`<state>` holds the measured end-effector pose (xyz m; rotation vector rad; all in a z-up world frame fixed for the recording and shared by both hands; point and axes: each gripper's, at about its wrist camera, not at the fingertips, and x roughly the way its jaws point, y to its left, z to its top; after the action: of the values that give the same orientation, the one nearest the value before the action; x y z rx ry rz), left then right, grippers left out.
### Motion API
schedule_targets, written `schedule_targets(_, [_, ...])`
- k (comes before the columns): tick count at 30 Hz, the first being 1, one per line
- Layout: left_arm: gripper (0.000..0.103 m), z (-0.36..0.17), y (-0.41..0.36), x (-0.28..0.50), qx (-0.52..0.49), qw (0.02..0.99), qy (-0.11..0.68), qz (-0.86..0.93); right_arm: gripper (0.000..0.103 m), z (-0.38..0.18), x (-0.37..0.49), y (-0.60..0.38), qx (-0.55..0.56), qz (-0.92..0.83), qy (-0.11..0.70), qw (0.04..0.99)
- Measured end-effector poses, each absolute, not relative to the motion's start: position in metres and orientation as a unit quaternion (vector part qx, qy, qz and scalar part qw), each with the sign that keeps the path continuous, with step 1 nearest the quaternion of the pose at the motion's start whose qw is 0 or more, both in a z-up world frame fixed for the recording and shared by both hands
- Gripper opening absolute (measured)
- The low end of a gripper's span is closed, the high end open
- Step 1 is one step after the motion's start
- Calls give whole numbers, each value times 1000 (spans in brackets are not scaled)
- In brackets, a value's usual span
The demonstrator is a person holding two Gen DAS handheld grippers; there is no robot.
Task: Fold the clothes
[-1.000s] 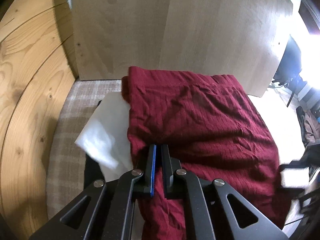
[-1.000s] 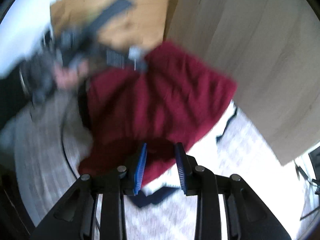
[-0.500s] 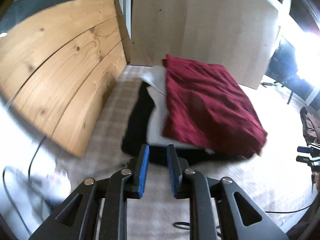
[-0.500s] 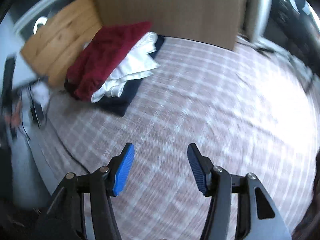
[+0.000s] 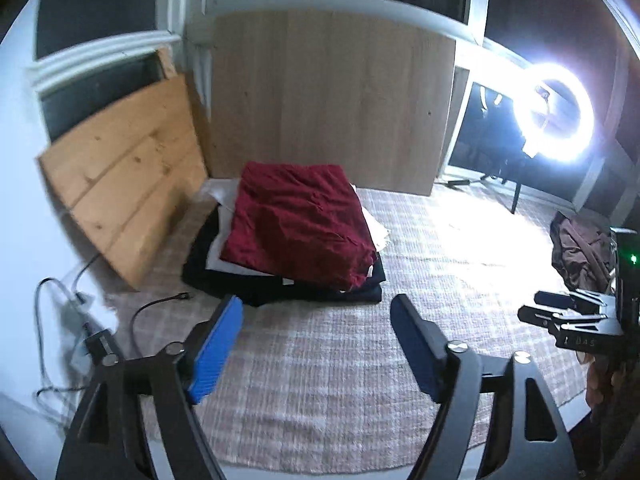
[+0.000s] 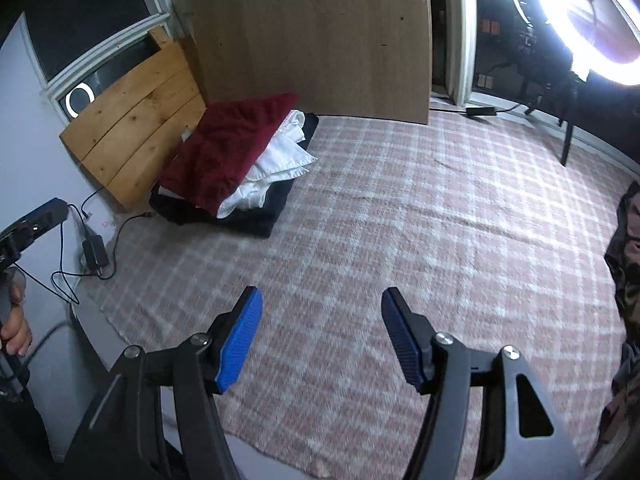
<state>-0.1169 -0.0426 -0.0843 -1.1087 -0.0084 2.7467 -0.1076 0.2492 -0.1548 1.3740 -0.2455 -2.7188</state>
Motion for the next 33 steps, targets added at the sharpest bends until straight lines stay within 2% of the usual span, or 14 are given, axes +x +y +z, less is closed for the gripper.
schedule_targets(11, [78,-77,-45,-74,-376,22,-19,926,61,-159,-56,276,437,-896,-74,1])
schedule_targets(14, [89,-74,-43,-66,-371,4,-6,929,61,-162,-50,280,441,-895,-71,-5])
schedule_targets(16, [100,-71,-42,-61,-365,3,-5,931,62,-164,-46,282,443,-894,-69,-9])
schedule_targets(33, [100,-67,-49,-55,-363,16,-35,931,62,-169,-30,286,452,-890,-59,-25])
